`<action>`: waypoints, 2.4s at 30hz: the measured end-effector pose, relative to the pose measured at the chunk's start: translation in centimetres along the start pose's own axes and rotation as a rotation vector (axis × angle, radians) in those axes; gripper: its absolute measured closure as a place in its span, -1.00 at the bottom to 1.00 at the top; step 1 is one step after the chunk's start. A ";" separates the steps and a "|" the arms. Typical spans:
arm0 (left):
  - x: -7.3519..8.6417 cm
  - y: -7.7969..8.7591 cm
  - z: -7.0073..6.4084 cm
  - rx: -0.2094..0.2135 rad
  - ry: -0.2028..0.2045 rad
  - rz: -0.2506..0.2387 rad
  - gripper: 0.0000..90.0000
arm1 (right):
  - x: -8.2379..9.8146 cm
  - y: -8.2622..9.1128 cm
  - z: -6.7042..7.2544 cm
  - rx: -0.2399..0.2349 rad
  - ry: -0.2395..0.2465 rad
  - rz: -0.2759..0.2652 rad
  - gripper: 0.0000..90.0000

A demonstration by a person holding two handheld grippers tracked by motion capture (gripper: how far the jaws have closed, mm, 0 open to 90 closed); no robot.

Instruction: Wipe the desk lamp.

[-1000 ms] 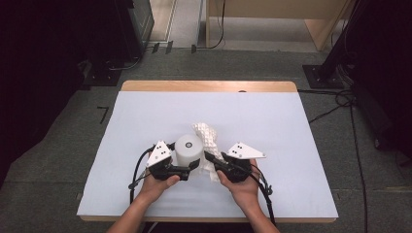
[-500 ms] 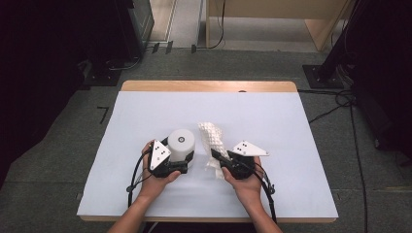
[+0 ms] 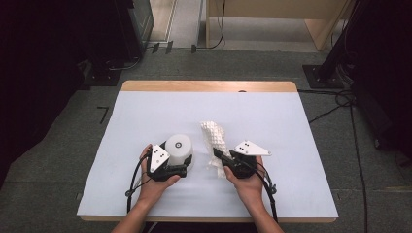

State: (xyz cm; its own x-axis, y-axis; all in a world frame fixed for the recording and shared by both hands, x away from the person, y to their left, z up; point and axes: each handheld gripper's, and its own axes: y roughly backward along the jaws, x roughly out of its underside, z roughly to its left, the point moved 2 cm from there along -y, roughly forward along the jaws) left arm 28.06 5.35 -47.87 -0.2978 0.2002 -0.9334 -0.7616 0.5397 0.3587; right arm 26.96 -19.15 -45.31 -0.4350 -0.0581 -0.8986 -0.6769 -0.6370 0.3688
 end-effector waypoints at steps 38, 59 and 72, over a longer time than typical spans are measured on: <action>-2.3 0.5 -0.6 0.338 0.016 -0.009 -0.80 | -0.7 -0.2 2.9 -0.100 0.065 0.000 0.76; -1.8 -0.2 -0.8 0.232 -0.046 0.014 -0.80 | 0.0 -0.7 2.6 -0.082 0.059 0.022 0.76; -0.6 -0.9 -0.5 0.087 -0.128 0.020 -0.81 | 0.5 -0.6 1.1 -0.043 0.023 0.022 0.76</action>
State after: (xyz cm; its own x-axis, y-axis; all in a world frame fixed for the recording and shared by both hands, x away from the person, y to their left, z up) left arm 28.64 4.31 -47.63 -0.2319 0.3111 -0.9216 -0.7022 0.6021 0.3800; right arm 26.54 -17.96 -45.71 -0.4351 -0.0895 -0.8959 -0.6412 -0.6678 0.3781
